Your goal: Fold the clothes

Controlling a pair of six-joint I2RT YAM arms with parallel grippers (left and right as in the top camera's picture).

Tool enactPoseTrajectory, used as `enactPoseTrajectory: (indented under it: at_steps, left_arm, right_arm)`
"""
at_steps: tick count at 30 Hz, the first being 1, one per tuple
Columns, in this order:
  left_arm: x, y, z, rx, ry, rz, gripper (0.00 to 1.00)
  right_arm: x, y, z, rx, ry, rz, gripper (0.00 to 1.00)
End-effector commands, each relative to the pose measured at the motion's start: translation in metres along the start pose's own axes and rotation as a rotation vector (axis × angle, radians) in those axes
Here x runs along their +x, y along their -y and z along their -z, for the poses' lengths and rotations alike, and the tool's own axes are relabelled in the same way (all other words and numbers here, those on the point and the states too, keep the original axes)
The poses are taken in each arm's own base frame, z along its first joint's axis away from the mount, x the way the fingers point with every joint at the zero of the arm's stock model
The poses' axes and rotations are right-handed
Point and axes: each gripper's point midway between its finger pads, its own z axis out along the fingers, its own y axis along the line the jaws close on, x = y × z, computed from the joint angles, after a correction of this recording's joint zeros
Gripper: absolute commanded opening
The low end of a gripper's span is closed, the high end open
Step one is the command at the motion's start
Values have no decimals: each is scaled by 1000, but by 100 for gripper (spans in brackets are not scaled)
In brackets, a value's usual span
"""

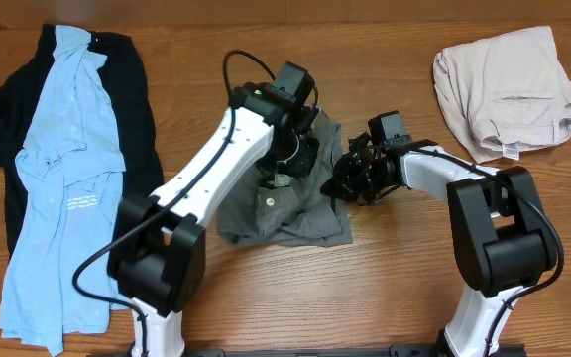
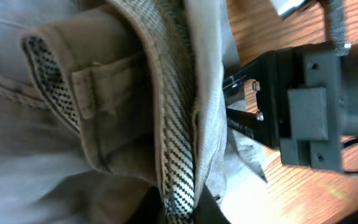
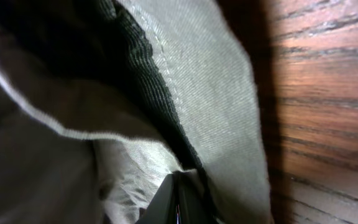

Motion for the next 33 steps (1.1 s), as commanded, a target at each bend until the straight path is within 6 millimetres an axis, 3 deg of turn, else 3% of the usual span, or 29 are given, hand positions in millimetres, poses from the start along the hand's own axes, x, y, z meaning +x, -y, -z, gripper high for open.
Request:
enactPoseTrajectory:
  at_steps: [1,3,6,8,11,16,22,27,32,33]
  left_arm:
    - [-2,18,-7,81,-19,6,29]
    - [-3,19,-7,82,-16,5,53]
    - [-4,19,-7,83,-12,3,81]
    - [-6,19,-5,83,-8,4,91]
    - [-10,19,4,84,6,7,93]
    - [-28,16,50,51,83,-5,93]
    - [-42,0,147,-88,256,-11,100]
    - [-39,-14,205,-172,361,15,100]
    - [-32,-28,235,-215,415,48,100]
    - [-30,-33,239,-223,419,58,100]
  right_arm:
    - [3,13,-9,34,-15,-26,4]
    - [3,12,-9,33,-15,-25,4]
    - [2,9,-8,16,-17,-22,4]
    - [-2,4,-4,-7,-13,-20,4]
    - [-12,-4,8,-25,18,-12,11]
    - [-32,-21,58,-48,105,-5,27]
    - [-37,-11,126,31,199,5,46]
    - [-23,-10,133,63,173,88,61]
    - [-1,-21,108,125,101,179,86]
    - [2,-22,98,175,99,212,97]
